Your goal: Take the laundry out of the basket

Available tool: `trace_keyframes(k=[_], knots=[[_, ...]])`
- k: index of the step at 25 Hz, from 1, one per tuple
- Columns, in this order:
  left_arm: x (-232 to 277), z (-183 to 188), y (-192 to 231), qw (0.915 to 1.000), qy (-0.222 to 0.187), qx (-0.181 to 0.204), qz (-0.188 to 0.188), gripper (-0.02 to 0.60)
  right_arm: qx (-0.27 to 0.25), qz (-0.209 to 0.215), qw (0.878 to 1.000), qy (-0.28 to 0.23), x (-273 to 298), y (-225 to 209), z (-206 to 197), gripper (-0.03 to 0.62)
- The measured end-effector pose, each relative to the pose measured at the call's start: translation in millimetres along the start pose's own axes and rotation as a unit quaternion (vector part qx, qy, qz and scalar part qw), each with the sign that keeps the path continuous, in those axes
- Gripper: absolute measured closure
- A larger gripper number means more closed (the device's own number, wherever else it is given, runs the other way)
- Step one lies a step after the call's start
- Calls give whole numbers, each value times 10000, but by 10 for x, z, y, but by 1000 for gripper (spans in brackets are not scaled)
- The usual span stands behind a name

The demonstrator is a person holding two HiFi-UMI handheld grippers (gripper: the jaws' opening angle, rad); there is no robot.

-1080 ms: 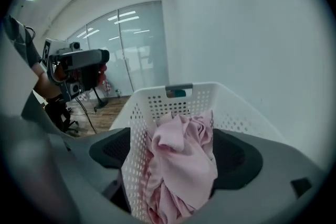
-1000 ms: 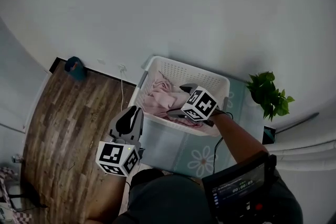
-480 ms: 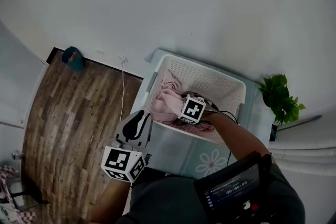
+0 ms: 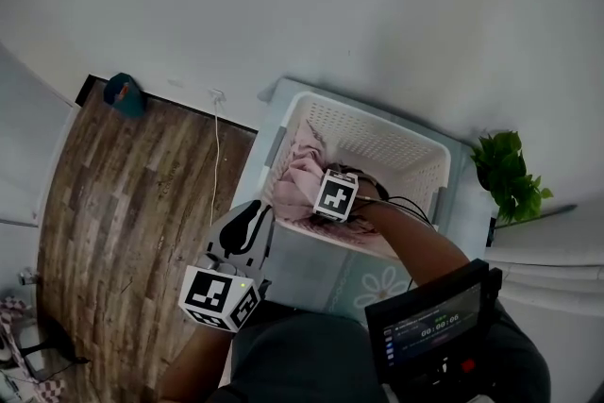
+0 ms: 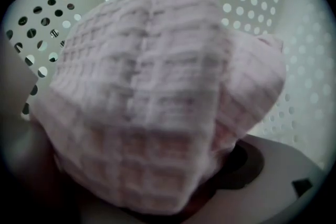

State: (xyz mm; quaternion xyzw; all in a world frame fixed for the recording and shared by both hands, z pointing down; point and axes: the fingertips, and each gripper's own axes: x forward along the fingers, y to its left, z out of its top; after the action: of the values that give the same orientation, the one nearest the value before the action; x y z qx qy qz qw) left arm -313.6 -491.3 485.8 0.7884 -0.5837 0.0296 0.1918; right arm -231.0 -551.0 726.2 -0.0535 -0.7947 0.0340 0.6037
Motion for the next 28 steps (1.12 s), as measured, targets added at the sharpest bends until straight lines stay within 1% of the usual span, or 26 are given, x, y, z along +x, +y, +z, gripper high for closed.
trace_keyframes(k=[2,3,8,10,13,15,18,20,24,28], knots=[[-1,7,10,10000,-44,-53,-44,508,75,-39,10000,-31,-10,2,4,82],[-4,5,12,9999,-82,-98,-65,508,118,-52,9999,-63,-19,10,0,98],[-13,34,42,9998,-130,-107,-88,508,286,-71,9994,-204,-66,91,20,254],[-17,69,21,9998,-142,-78,-129,508,345,-82,9988,-345,-105,99,35,297],[-40,116,-54,9997,-173,4,-189,508,534,-186,9963,-644,-200,73,27,344],[-49,149,-91,9996,-217,32,-195,508,766,-330,9926,-888,-309,15,21,358],[-74,224,-128,9994,-279,128,-177,508,1206,-439,9821,-1377,-538,-78,44,362],[-103,260,-167,9992,-310,181,-168,508,1382,-510,9733,-1759,-767,-117,94,362],[-176,365,-263,9986,-428,270,-164,508,1614,-646,9476,-2681,-1372,-127,249,362],[-252,516,-378,9972,-620,384,-139,508,1567,-934,9211,-3441,-2006,-54,347,362]])
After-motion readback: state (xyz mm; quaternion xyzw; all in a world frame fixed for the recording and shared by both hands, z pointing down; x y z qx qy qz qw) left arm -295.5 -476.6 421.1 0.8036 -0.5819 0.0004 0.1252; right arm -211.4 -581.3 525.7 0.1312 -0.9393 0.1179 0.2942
